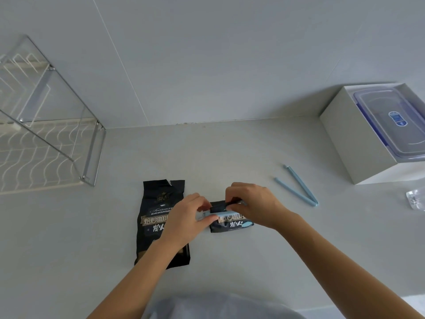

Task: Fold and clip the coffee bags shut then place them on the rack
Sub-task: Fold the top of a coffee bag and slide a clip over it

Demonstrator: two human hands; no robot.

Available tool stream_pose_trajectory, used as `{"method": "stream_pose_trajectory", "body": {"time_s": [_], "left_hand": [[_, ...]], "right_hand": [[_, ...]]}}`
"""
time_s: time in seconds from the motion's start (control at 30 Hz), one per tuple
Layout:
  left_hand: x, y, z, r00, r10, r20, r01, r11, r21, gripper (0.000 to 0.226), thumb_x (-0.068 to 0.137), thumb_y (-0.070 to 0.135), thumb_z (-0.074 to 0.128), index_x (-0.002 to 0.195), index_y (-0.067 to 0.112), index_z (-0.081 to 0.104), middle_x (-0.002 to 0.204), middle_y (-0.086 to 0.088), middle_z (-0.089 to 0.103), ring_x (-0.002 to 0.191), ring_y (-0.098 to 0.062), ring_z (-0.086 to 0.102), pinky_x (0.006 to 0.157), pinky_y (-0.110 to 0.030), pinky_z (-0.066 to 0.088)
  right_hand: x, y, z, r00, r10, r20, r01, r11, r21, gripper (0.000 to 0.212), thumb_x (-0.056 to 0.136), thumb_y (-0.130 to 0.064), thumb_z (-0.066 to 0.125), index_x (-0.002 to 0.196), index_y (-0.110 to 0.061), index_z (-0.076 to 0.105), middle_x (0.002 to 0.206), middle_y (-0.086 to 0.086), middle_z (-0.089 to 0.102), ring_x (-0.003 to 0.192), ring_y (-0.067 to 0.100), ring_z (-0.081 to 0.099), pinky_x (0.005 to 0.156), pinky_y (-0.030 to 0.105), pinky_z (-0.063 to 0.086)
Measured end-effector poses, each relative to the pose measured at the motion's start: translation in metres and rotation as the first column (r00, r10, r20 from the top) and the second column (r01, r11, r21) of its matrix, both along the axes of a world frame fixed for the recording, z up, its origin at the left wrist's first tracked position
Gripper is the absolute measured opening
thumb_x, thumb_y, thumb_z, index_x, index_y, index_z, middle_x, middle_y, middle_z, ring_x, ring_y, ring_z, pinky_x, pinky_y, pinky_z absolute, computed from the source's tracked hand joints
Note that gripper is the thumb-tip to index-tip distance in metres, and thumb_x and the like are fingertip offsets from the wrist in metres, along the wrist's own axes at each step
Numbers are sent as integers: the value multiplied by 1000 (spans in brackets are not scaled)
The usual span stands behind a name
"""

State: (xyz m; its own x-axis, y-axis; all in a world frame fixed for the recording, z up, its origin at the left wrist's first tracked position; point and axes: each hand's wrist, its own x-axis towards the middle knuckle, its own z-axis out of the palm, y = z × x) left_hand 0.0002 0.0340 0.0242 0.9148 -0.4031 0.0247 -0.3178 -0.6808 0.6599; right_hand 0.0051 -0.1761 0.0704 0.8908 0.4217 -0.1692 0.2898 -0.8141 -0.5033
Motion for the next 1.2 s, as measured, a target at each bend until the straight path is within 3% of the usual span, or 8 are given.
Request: {"method": "stream_pose_trajectory", "body": {"time_s": [0.13,0.43,0.6,0.8,0.93,1.03,1.1,1.2], "left_hand": [[3,-10,6,999,-37,12,37,998,-52,28,75,41,71,97,24,66,92,9,62,85,-8,55,74,-27,46],[3,-27,-2,999,-14,-38,7,985,-173,25,75,49,67,75,26,58,72,13,57,75,-7,53,66,-26,45],[-9,-17,-15,999,31,37,-21,966,-256,27,79,54,63,75,28,60,70,16,58,72,-4,53,65,-20,42],[-9,-17,-19,997,7,83,9,981,-193,21,79,47,66,76,26,60,71,15,57,72,-2,49,66,-25,41],[-7,-17,-18,999,28,-46,-36,983,-179,12,76,35,71,76,29,61,75,18,59,81,-3,51,72,-16,38],[-3,-19,-15,979,77,-190,-119,969,-218,17,78,29,71,76,40,58,81,20,61,88,1,53,74,-7,36],[-2,-22,-13,942,110,-317,-215,923,-318,16,82,25,68,79,40,63,84,18,67,88,2,58,74,-6,41],[-3,-32,-13,873,137,-469,-374,804,-462,16,87,19,62,82,33,68,80,15,73,82,3,65,68,-7,48]], "right_hand": [[5,-2,3,998,-6,-63,5,1000,-18,11,81,-37,61,91,-33,58,90,-12,59,79,10,55,65,28,45],[-9,4,-4,996,-15,87,17,1000,-14,6,83,-22,61,78,-20,57,77,-5,56,73,14,46,56,29,36],[-15,11,-4,987,82,140,-87,996,32,6,85,-18,60,80,-16,63,75,-1,60,72,20,50,65,30,37],[-21,8,-5,994,22,108,-32,995,92,9,85,-20,63,80,-14,66,75,0,62,72,18,52,66,29,38],[-13,-6,6,993,-115,-35,120,968,218,4,84,-31,61,84,-30,65,82,-13,65,79,4,57,69,28,49],[-7,-27,5,990,-117,-79,125,987,103,20,78,-41,64,98,-38,59,94,-18,64,87,2,57,75,27,50],[-11,-39,-7,979,-153,-132,162,985,58,36,77,-40,68,109,-40,53,104,-17,63,94,6,55,78,28,49],[-23,-47,-30,928,-286,-238,340,912,228,52,75,-30,74,117,-36,46,110,-15,61,99,7,56,79,24,49]]}}
